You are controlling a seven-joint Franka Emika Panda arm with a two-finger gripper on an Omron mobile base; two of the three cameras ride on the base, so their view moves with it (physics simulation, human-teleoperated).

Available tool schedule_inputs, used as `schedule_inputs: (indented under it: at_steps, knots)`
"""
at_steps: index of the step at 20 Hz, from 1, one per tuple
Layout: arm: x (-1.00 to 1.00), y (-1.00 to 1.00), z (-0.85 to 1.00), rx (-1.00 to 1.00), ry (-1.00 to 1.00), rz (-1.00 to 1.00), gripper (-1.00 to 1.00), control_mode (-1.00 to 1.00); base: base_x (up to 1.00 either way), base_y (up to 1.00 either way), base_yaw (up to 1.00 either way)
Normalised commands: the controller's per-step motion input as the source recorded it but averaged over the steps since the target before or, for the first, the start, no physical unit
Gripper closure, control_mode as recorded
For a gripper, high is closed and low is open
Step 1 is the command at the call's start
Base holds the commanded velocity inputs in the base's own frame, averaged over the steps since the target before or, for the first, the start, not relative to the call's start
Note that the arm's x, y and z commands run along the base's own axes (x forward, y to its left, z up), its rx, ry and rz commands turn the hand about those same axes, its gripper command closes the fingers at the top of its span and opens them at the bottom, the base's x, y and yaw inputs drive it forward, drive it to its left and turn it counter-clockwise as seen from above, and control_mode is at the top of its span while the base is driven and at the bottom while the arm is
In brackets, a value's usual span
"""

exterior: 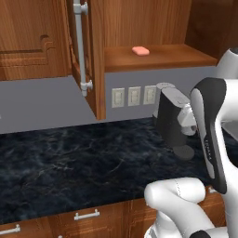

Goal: Pick up the bar soap and bar soap from the sink, and place them back in the cabinet, and close the cabinet doors.

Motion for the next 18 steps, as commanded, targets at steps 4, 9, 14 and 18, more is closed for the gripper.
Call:
schedule_inputs:
  at_steps: [4, 9, 14, 18]
  knots:
    - [0.0, 0.0, 0.39, 0.0, -0.11, 0.0, 1.0, -1.0, 0.0, 0.0, 0.0]
    - [0.0, 0.0, 0.37, 0.0, -0.15, 0.0, 1.0, -1.0, 0.0, 0.0, 0.0]
    - [0.02, 0.0, 0.31, 0.0, -0.16, 0.0, 1.0, -1.0, 0.0, 0.0, 0.0]
    - [0.09, 0.0, 0.28, 0.0, -0.17, 0.0, 1.0, -1.0, 0.0, 0.0, 0.0]
